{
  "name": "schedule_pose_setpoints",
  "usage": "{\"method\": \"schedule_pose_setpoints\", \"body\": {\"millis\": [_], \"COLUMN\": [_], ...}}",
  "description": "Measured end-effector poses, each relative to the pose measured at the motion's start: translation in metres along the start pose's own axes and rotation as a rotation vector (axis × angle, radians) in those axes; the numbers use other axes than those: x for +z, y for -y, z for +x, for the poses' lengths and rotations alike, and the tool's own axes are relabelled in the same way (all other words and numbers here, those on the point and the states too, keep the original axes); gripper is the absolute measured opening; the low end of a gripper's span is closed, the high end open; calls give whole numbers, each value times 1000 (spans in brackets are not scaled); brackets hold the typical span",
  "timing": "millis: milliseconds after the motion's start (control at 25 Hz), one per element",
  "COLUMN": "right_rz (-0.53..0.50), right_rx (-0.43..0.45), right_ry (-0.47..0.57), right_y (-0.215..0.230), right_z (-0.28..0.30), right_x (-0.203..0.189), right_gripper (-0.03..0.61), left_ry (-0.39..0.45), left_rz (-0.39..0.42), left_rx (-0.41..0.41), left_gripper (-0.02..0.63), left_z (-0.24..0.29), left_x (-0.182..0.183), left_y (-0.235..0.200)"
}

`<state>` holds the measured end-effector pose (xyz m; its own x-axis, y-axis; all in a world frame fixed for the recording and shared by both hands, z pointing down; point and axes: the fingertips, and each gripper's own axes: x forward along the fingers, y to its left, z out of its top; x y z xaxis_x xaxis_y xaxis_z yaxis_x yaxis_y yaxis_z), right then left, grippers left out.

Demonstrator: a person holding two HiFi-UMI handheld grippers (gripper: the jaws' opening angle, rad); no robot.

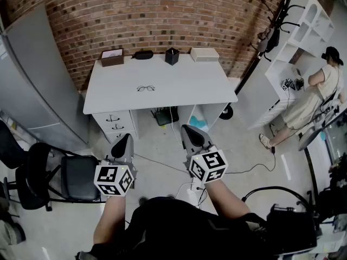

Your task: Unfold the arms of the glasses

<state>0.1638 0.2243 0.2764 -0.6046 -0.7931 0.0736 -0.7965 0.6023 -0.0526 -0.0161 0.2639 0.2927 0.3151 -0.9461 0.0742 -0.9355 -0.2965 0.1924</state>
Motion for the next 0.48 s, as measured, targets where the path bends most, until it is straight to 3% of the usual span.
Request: {"method": "schedule_pose_setpoints", "body": {"millis": [480], "right_rz": [-20], "right_rx": [9], "right_ry": [21], "right_y": [-7], "right_z": [4], "right_x": [5], "right_gripper": [6], "left_ry": [9], "left_rz": [17], "left_rx": [-12], "left_gripper": [9], "left_z": [6], "left_x": [4], "left_y": [0]}}
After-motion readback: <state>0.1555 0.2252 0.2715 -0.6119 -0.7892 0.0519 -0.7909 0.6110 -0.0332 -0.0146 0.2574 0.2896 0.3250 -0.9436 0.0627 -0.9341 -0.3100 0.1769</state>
